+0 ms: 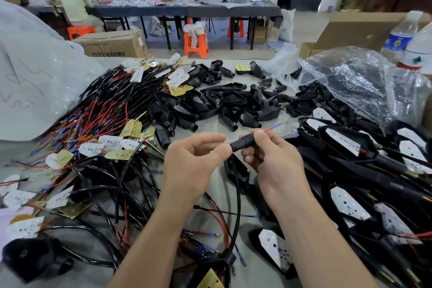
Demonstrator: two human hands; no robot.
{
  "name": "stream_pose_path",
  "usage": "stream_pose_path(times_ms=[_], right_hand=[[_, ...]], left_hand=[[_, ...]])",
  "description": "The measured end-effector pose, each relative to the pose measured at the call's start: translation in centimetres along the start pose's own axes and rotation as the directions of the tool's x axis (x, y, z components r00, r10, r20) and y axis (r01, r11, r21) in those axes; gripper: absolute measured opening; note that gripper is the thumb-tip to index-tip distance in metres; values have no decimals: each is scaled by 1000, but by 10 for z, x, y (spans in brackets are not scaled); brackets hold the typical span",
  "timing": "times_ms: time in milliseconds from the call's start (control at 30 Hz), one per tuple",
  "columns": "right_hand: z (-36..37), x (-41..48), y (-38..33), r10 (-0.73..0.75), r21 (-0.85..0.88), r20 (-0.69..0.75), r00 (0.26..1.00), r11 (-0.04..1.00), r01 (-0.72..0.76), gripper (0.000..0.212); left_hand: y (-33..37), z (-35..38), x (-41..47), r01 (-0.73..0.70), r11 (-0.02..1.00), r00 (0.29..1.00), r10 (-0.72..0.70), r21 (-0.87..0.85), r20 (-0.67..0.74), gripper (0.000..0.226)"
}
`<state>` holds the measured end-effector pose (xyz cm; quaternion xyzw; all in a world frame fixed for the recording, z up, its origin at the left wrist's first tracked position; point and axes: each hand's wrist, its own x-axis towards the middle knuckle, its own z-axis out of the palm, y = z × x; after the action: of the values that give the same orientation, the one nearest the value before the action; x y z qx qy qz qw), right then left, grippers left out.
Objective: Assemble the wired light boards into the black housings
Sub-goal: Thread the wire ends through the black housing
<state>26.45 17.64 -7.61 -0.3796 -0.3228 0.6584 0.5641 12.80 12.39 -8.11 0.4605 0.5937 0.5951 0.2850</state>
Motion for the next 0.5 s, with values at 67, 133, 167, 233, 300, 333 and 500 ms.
stream_pose_path(times_ms=[67,133,167,233,300,333,500], right_hand=[[0,1,-2,3,20,-5,1000,1000,-3,17],[0,1,-3,5,22,-7,1000,1000,-5,17],[0,0,-2,1,10,-7,1000,1000,-1,18],[3,-1,-1,-7,-19,4,1000,1000,7,18],[5,-3,2,10,-36,19,1000,999,-9,17],[5,-4,2,20,-46,24,1000,999,-18,17],[5,-5,1,4,-41,14,1000,999,-4,17]], left_hand=[[-1,-1,1,41,997,999,-42,-64,-15,15],[-2,-2,3,75,997,996,-76,-26,-44,18],[-2,-3,4,85,996,995,-85,-2,-56,19],[-2,-4,4,74,996,995,-71,50,-68,20],[-2,-3,3,36,991,997,-27,127,-76,19],[-2,-3,2,5,986,997,8,168,-74,17],[-4,-2,-1,-75,978,993,90,193,-73,17]])
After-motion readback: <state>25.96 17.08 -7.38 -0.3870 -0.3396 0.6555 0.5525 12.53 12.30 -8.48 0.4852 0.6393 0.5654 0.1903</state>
